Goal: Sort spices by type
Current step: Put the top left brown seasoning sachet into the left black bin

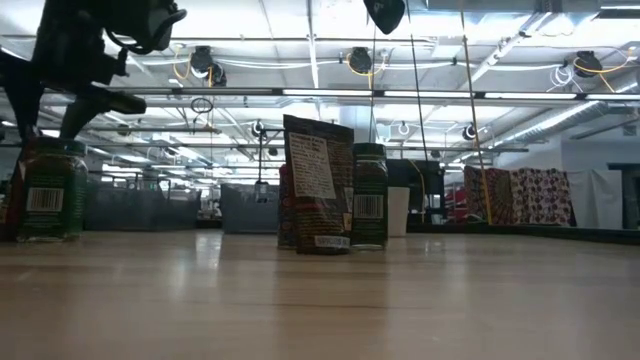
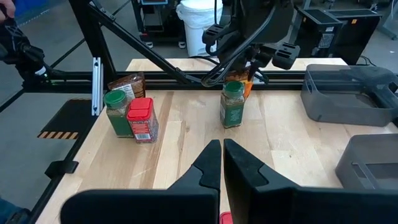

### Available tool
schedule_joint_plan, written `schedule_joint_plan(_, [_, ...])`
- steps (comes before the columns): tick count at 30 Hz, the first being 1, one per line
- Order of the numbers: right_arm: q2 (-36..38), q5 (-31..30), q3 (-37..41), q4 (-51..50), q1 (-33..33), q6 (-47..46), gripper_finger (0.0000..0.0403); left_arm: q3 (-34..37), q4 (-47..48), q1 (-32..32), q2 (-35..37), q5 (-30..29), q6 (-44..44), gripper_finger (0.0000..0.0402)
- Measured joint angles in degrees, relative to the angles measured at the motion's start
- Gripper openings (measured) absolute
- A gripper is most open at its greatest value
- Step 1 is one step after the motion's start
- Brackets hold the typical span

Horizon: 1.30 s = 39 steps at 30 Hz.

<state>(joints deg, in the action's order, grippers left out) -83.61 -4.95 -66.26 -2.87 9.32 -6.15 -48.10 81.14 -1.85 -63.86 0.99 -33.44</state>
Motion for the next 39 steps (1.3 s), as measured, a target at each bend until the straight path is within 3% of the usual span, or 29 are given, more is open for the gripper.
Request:
schedule_joint_plan(7, [0.0,0.0,0.0,0.0,0.0,0.0,0.0000,0.0,1.9,0.0,0.0,0.3,0.0,0.0010])
schedule_joint_plan(18, [0.0,0.0,0.0,0.0,0.0,0.7,0.0000,0.0,8.2,0.0,1.4,0.2,0.1,0.0003])
schedule_joint_plan(23, [0.0,0.0,0.0,0.0,0.0,0.9,0.0000,0.0,8.5,-0.1,2.8,-6.5,4.7,0.0002])
schedule_joint_plan(30, [0.0,0.0,0.0,0.0,0.0,1.1,0.0000,-1.2,8.8,-0.8,4.7,-6.4,10.0,0.0001])
schedule_joint_plan(39, [0.0,0.0,0.0,0.0,0.0,2.4,0.0000,-8.6,8.9,-1.1,6.2,-14.1,13.6,0.0001])
